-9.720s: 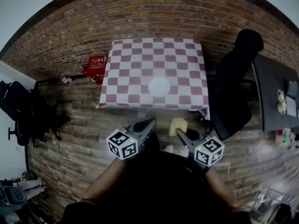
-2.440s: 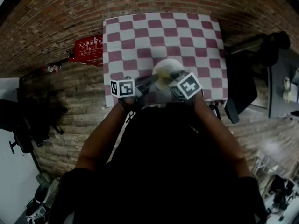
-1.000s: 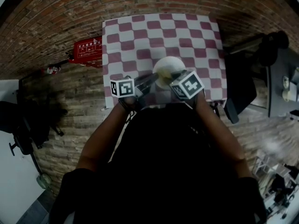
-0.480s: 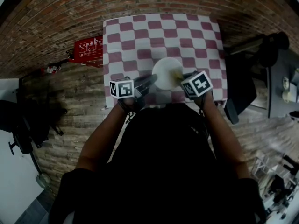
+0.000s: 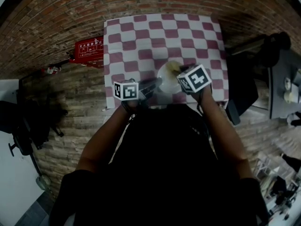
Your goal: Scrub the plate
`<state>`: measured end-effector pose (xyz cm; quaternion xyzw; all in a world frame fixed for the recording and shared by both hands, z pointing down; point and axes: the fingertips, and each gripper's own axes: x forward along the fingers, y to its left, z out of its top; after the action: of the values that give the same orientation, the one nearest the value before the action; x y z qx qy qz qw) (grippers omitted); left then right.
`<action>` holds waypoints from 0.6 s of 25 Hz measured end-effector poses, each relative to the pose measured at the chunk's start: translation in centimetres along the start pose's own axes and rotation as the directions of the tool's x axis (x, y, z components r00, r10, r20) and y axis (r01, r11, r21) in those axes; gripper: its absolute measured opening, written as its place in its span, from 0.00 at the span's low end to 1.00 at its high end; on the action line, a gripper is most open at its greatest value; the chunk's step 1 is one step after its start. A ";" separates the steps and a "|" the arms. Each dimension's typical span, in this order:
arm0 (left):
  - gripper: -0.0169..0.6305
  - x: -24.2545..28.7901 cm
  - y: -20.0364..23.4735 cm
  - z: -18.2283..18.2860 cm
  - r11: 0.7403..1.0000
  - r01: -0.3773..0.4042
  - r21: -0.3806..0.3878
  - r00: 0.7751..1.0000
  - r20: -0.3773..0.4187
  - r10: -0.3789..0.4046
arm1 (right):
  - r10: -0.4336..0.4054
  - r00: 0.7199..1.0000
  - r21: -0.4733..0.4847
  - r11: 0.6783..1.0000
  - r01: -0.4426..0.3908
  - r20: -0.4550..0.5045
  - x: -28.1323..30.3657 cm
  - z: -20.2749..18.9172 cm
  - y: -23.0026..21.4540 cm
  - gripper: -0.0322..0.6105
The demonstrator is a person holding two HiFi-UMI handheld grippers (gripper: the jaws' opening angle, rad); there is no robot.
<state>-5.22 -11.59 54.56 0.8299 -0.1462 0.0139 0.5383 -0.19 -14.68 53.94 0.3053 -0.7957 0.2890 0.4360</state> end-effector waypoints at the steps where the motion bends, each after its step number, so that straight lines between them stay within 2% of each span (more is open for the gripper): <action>1: 0.07 0.0 0.1 0.1 1.000 0.000 0.000 1.000 0.003 0.000 | 0.013 1.000 -0.016 1.000 -0.013 -0.003 0.2 0.2 0.7 0.13; 6: 0.07 -0.2 0.0 1.4 1.000 -0.014 -0.001 1.000 0.025 0.014 | 0.064 0.997 -0.047 0.997 -0.066 -0.049 1.5 -1.1 3.5 0.13; 11: 0.07 -0.9 1.0 2.1 1.000 -0.029 0.012 0.998 0.049 0.028 | 0.101 0.989 -0.048 0.993 -0.106 -0.105 2.0 -3.2 3.8 0.13; 15: 0.07 -1.5 1.4 2.1 0.991 -0.083 0.101 0.997 0.002 0.083 | 0.086 0.986 -0.038 0.995 -0.093 -0.142 1.9 -4.9 2.5 0.13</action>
<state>-7.33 -13.62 54.67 0.8492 -0.1791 0.0448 0.4948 -0.34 -9.95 57.33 0.2386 -0.7823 0.3113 0.4839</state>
